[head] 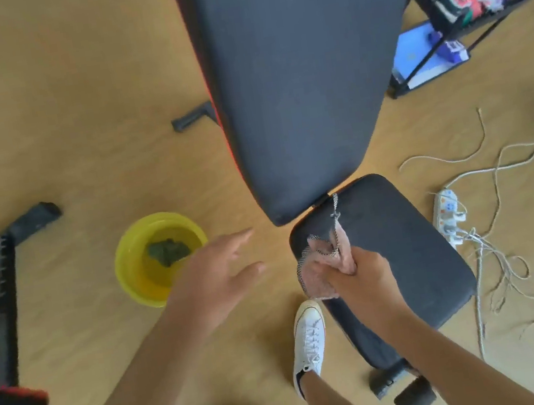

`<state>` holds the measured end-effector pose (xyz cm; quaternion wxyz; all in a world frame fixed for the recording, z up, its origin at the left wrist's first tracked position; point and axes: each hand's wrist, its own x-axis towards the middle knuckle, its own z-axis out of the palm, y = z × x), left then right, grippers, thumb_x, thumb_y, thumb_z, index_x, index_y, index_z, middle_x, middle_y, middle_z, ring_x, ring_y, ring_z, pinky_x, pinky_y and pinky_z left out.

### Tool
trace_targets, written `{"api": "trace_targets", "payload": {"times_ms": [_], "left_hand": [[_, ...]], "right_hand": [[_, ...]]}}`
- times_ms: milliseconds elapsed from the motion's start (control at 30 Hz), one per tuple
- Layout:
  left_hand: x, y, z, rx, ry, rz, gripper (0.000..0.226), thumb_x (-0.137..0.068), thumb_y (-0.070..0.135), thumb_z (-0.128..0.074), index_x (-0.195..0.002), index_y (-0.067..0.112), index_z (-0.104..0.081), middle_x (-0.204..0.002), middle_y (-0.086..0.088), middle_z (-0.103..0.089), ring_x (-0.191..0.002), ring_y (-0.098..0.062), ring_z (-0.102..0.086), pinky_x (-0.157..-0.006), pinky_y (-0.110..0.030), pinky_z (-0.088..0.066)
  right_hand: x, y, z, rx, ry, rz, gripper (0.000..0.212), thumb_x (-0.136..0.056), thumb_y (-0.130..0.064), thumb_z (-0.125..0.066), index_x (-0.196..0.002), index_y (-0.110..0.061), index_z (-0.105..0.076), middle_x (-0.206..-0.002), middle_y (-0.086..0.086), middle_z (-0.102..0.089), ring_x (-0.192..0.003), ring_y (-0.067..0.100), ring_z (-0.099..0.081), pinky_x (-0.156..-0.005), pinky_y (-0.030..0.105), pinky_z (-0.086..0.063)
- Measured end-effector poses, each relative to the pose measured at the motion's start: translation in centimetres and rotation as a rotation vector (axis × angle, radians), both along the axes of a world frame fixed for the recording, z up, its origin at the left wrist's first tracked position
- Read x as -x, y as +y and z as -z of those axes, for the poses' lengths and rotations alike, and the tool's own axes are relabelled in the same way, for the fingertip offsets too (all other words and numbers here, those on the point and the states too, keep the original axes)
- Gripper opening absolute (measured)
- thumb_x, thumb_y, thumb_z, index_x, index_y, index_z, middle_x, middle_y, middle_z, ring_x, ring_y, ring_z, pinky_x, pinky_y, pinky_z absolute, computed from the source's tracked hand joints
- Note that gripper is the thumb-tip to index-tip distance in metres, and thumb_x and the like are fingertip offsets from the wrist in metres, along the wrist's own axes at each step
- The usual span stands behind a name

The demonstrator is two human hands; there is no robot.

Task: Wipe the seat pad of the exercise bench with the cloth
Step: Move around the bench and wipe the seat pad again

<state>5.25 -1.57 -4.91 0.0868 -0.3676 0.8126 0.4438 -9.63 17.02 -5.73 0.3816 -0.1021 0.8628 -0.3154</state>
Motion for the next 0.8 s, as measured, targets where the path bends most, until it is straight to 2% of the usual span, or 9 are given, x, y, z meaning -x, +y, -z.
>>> {"api": "trace_targets", "payload": {"times_ms": [33, 133, 300, 367, 433, 500, 567, 700, 800], "left_hand": [[-2.5, -0.8, -0.3, 0.012, -0.016, -0.029, 0.058, -0.083, 0.049, -0.069, -0.138, 0.043, -0.052, -0.131, 0.024, -0.06, -0.109, 0.001, -0.062, -0.091, -0.028, -0.05], [-10.2, -3.2, -0.4, 0.044, -0.065, -0.108, 0.055, -0.081, 0.053, -0.067, -0.134, 0.042, -0.056, -0.129, 0.022, -0.062, -0.107, -0.001, -0.063, -0.086, -0.023, -0.048], [-25.0, -4.2, -0.3, 0.016, -0.119, -0.278, 0.044, -0.088, 0.039, -0.066, -0.132, 0.039, -0.059, -0.125, 0.016, -0.067, -0.101, -0.007, -0.068, -0.094, -0.038, -0.053], [-30.8, -3.8, -0.2, 0.039, -0.189, -0.311, 0.04, -0.086, 0.046, -0.062, -0.126, 0.045, -0.058, -0.117, 0.022, -0.068, -0.096, -0.003, -0.068, -0.091, -0.037, -0.054], [-35.9, -3.2, -0.3, 0.02, -0.236, -0.342, 0.037, -0.085, 0.049, -0.062, -0.122, 0.045, -0.06, -0.113, 0.023, -0.068, -0.091, -0.001, -0.068, -0.09, -0.035, -0.054], [-41.1, -2.2, 0.0, -0.035, -0.283, -0.366, 0.036, -0.087, 0.044, -0.064, -0.123, 0.042, -0.062, -0.112, 0.023, -0.068, -0.09, 0.001, -0.068, -0.091, -0.032, -0.054], [-46.2, -1.1, 0.3, -0.077, -0.35, -0.366, 0.037, -0.086, 0.041, -0.065, -0.123, 0.04, -0.063, -0.112, 0.022, -0.068, -0.091, 0.001, -0.068, -0.092, -0.033, -0.053], [-56.2, 1.2, 0.8, -0.214, -0.513, -0.273, 0.036, -0.085, 0.043, -0.064, -0.12, 0.044, -0.06, -0.114, 0.024, -0.065, -0.093, 0.005, -0.066, -0.092, -0.032, -0.053], [-63.7, 3.2, 1.3, -0.268, -0.561, -0.34, 0.034, -0.078, 0.053, -0.067, -0.11, 0.055, -0.061, -0.109, 0.03, -0.066, -0.086, 0.013, -0.065, -0.087, -0.032, -0.055]], "right_hand": [[-1.4, -1.8, -0.8, 0.057, -0.005, -0.037, 0.004, -0.089, -0.017, -0.07, -0.088, -0.013, -0.07, -0.078, 0.009, -0.072, -0.061, 0.013, -0.058, -0.052, 0.024, -0.047], [-6.4, -6.6, -2.5, 0.172, -0.026, -0.192, 0.018, -0.087, -0.014, -0.067, -0.083, -0.032, -0.065, -0.073, -0.007, -0.07, -0.058, 0.004, -0.06, -0.052, 0.02, -0.048], [-18.1, -12.2, -2.5, 0.28, -0.08, -0.39, 0.031, -0.07, 0.001, -0.05, -0.07, -0.029, -0.059, -0.085, 0.001, -0.061, -0.063, -0.005, -0.055, -0.051, 0.005, -0.039], [-22.9, -13.5, -1.5, 0.233, -0.163, -0.468, 0.043, -0.078, 0.015, -0.046, -0.062, -0.025, -0.053, -0.07, -0.006, -0.061, -0.055, -0.002, -0.05, -0.046, 0.008, -0.036], [-27.7, -14.8, -0.6, 0.228, -0.268, -0.559, 0.03, -0.078, 0.009, -0.05, -0.054, -0.009, -0.047, -0.048, -0.01, -0.049, -0.04, 0.002, -0.04, -0.043, 0.018, -0.032], [-32.3, -15.4, 0.8, 0.17, -0.404, -0.567, 0.017, -0.077, -0.012, -0.057, -0.079, 0.005, -0.058, -0.062, 0.001, -0.055, -0.047, 0.009, -0.047, -0.048, 0.022, -0.036], [-36.7, -15.2, 2.4, 0.05, -0.446, -0.638, 0.025, -0.087, -0.026, -0.057, -0.105, -0.008, -0.055, -0.086, 0.004, -0.055, -0.065, 0.012, -0.054, -0.057, 0.023, -0.045], [-43.6, -14.3, 5.8, 0.085, -0.259, -0.978, 0.012, -0.091, -0.025, -0.062, -0.08, -0.02, -0.057, -0.081, 0.009, -0.058, -0.065, 0.01, -0.051, -0.058, 0.02, -0.042], [-46.5, -14.4, 7.8, 0.17, -0.089, -1.013, 0.03, -0.079, -0.022, -0.079, -0.106, -0.021, -0.067, -0.094, -0.009, -0.066, -0.086, 0.004, -0.061, -0.078, 0.018, -0.049]]}}
